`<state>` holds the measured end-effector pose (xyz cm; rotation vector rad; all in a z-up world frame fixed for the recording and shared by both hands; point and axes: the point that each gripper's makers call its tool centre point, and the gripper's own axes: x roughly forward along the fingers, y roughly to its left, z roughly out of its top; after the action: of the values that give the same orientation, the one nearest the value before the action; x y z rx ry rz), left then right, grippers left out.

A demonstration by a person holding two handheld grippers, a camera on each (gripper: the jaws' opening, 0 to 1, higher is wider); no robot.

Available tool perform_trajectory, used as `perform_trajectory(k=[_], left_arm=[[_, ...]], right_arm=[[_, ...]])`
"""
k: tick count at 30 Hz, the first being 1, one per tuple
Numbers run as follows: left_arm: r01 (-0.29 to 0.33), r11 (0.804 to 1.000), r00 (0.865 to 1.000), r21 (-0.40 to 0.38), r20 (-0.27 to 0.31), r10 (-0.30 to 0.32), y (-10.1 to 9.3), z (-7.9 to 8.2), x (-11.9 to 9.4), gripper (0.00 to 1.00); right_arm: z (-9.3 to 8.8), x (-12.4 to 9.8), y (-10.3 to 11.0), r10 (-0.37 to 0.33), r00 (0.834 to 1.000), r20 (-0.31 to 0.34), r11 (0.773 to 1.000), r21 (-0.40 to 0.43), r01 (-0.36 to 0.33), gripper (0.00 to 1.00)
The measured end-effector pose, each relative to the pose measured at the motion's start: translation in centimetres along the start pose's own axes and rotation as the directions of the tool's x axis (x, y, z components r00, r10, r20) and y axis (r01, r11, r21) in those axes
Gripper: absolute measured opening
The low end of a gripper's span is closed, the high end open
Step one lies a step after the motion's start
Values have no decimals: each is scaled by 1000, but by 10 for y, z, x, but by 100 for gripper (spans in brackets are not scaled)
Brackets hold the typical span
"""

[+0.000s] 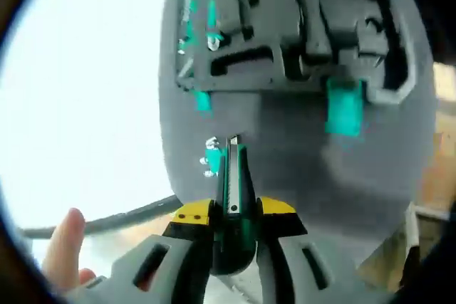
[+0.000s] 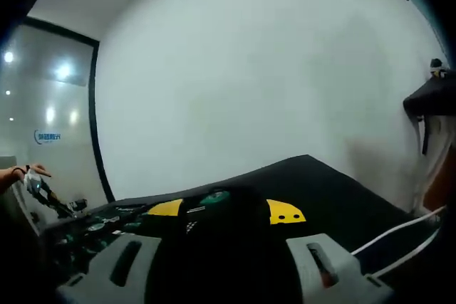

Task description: Pick up the tools and put them into their designated positions in the toolbox.

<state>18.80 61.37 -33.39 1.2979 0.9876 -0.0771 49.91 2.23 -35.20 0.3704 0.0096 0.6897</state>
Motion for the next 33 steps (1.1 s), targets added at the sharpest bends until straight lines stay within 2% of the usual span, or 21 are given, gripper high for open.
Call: perform_trajectory(k=[1, 2, 3, 4, 5, 6, 8, 11, 13, 14, 15, 16, 19, 22, 23, 24, 27, 30, 31, 32, 33], left_arm=[[-120, 992, 993, 28, -8, 120, 22, 4, -11, 0], [-106, 994, 994, 20, -36, 107, 25, 2, -20, 0], [-62, 995, 998, 82, -25, 64, 21, 5, -22, 0], [-93, 991, 996, 99, 25, 91, 24, 18, -24, 0], [-84, 995, 996, 52, 40, 82, 18, 22, -22, 0], [2, 999, 1000, -34, 17, -1, -3, 18, -15, 0], [26, 999, 999, -39, -42, -28, -16, 13, -9, 0], [100, 984, 994, -145, 49, -94, -32, 14, 3, 5], [156, 938, 988, -311, 40, -151, -40, 1, 13, 20], [161, 930, 986, -330, 8, -168, -42, -7, 17, 20], [143, 929, 989, -341, 23, -144, -34, -15, 32, 20], [138, 925, 990, -355, 45, -130, -33, -14, 37, 20], [139, 859, 990, -493, 86, -110, -38, -16, 57, 21], [142, 827, 984, -544, 165, -61, -41, -6, 66, 30], [157, 789, 981, -594, 183, -57, -45, -7, 69, 31], [151, 778, 982, -610, 182, -49, -46, -9, 71, 33], [133, 780, 983, -612, 184, -23, -49, -15, 78, 36], [160, 742, 971, -651, 238, 0, -44, -13, 81, 38], [186, 725, 967, -663, 253, -18, -46, -13, 83, 38], [225, 676, 962, -701, 269, -41, -47, -13, 87, 37], [248, 646, 958, -722, 281, -54, -49, -13, 88, 35]], right_arm=[[0, -1, 0, 0, 1000, 1, 1000, 3, 0, 40], [0, -1, 0, 0, 1000, 1, 1000, 5, 0, 40], [0, -1, 0, 2, 1000, 0, 1000, 8, -2, 40], [0, -1, 0, 3, 1000, 0, 1000, 8, -3, 40], [0, -1, 0, 5, 1000, -1, 1000, 8, -5, 40], [0, -2, 1, 8, 1000, -1, 1000, 9, -8, 40], [0, -3, 2, 10, 1000, -1, 1000, 6, -10, 40], [0, -4, 0, 6, 1000, -3, 1000, 15, -6, 40], [-1, -4, 0, 10, 1000, -8, 1000, 18, -9, 40], [-2, -4, 0, 12, 1000, -13, 1000, 15, -12, 40], [-2, -4, 1, 13, 1000, -15, 1000, 12, -13, 40], [-2, -3, 1, 14, 1000, -15, 1000, 7, -14, 40], [-1, -4, 0, 11, 1000, -12, 1000, 10, -11, 40], [-1, -5, -2, 6, 1000, -8, 1000, 23, -6, 40], [-1, -4, -2, 6, 1000, -9, 1000, 24, -6, 40], [-1, -4, -1, 8, 1000, -11, 1000, 21, -7, 40], [-2, -3, 1, 12, 1000, -16, 1000, 8, -12, 40], [-2, -3, 2, 16, 1000, -16, 1000, 9, -16, 40], [-3, -3, 2, 15, 1000, -17, 1000, 9, -15, 40], [-3, -3, 2, 15, 1000, -17, 1000, 10, -15, 40], [-3, -3, 2, 15, 1000, -17, 1000, 11, -15, 40]])
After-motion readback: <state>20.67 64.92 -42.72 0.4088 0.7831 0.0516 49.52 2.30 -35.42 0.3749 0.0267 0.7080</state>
